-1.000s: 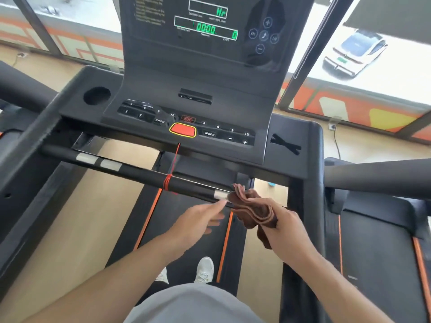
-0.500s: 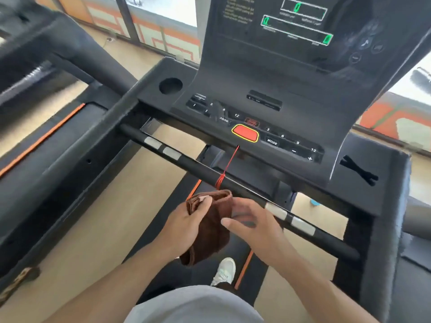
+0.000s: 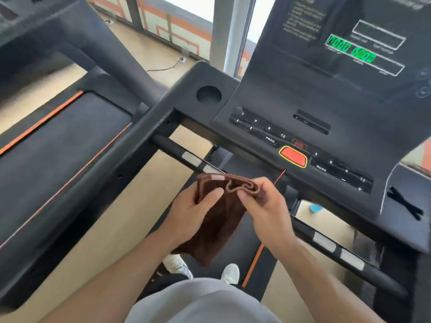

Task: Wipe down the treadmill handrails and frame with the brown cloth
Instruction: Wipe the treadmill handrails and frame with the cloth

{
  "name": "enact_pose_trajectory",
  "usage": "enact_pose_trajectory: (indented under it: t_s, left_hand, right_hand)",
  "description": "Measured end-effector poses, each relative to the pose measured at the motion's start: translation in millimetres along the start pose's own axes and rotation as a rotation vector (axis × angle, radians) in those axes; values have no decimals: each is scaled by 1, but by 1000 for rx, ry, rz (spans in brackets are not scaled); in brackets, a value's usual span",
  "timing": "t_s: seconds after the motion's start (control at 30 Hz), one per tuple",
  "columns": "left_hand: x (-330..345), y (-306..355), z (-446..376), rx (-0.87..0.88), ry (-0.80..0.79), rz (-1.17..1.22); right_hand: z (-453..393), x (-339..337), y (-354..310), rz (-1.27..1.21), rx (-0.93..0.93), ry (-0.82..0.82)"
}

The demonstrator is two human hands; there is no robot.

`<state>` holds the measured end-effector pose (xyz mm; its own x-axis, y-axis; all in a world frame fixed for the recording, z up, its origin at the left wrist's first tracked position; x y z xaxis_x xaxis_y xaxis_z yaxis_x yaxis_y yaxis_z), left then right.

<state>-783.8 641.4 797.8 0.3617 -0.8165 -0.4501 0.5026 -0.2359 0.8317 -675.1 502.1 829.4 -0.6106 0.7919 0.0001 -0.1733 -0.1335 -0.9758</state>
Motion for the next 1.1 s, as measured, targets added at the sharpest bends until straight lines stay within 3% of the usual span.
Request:
enact_pose_trajectory:
  t_s: [0.1, 0.23, 0.3, 0.4, 0.53, 0.67, 0.83, 0.97, 1.1]
  left_hand:
    - [15, -22, -28, -30, -220, -10]
    - [24, -75, -50, -176, -158, -108]
    - [19, -91, -50, -223, -124, -106]
    - [15, -104, -49, -254, -172, -109]
    - [-7, -118, -52, -288, -128, -76]
    - [-39, -131, -51, -382, 51, -42]
    - [-51, -137, -28, -476, 206, 89]
    - [-52, -138, 2, -520, 296, 226]
    - [-67, -140, 43, -575, 450, 185]
  right_hand:
    - [-29, -20, -20, 16, 23, 139]
    - [-49, -53, -29, 715, -4, 362]
    - [-53, -29, -6, 803, 47, 229]
    - [-61, 16, 62, 1155, 254, -134]
    - [-94, 31, 80, 1328, 284, -164]
    - [-111, 45, 80, 1311, 212, -387]
    - [-132, 85, 75, 1082, 193, -553]
    - [-176, 151, 66, 832, 123, -421]
    - [-208, 190, 56, 628, 116, -300]
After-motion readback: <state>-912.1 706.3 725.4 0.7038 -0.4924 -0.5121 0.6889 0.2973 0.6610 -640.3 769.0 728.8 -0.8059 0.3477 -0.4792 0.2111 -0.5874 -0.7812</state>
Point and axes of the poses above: each hand's wrist, its own z-axis away from the middle knuckle, its own x-axis out of the palm, y = z × x, the point moved 10 cm from there along -z, towards the middle knuckle, and after that the axes turned 15 degrees about -z, right-handed, at the moved point
